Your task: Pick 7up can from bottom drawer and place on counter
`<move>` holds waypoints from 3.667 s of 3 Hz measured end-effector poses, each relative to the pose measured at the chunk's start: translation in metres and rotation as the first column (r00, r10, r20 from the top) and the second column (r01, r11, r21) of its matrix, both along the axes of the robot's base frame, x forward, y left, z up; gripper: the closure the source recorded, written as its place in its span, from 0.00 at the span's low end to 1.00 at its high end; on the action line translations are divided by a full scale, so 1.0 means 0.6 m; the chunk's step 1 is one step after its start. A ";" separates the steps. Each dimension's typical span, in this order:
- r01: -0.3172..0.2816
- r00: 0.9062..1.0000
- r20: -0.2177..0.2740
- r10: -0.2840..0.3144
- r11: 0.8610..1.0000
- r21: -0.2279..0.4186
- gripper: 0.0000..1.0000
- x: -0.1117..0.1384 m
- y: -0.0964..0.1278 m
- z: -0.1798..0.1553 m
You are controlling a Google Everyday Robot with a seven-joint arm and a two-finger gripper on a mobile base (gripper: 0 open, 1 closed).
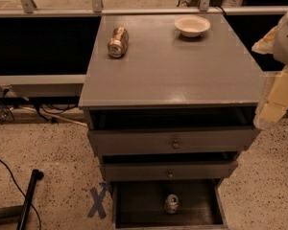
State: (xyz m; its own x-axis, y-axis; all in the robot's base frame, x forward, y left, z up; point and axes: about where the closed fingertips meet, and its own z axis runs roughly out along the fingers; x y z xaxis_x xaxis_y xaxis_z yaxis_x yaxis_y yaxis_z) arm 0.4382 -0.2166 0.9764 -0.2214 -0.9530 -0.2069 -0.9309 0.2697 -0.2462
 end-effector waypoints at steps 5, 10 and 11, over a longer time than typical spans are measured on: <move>-0.065 0.997 0.075 0.031 0.852 0.519 0.00 -0.110 0.197 -0.224; 0.160 0.938 0.094 -0.334 0.657 0.737 0.00 -0.162 0.052 -0.521; 0.159 0.939 0.094 -0.332 0.657 0.737 0.00 -0.161 0.053 -0.521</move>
Offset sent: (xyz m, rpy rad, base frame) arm -0.0017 0.0002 -0.0453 0.2806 0.0180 -0.0627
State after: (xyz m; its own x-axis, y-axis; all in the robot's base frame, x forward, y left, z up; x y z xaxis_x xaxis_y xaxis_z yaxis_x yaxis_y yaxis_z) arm 0.3415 -0.1846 0.6639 -0.2955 -0.4131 -0.8614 -0.7558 0.6526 -0.0537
